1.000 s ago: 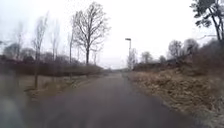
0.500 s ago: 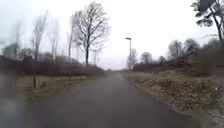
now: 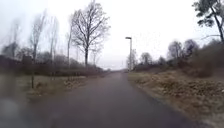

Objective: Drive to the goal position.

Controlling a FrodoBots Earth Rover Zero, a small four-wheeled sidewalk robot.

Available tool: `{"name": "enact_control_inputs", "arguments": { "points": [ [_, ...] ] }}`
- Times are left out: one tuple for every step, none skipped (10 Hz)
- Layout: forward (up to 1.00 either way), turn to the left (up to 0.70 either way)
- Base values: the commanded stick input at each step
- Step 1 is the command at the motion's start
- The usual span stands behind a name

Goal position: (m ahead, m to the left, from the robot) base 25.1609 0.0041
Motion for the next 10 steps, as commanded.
{"name": "enact_control_inputs", "arguments": {
  "points": [
    [0.7, 0.0],
    [0.7, 0.0],
    [0.7, 0.0],
    [0.7, 0.0],
    [0.7, 0.0],
    [0.7, 0.0],
    [0.7, 0.0],
    [0.7, 0.0],
    [0.7, 0.0],
    [0.7, 0.0]
  ]
}}
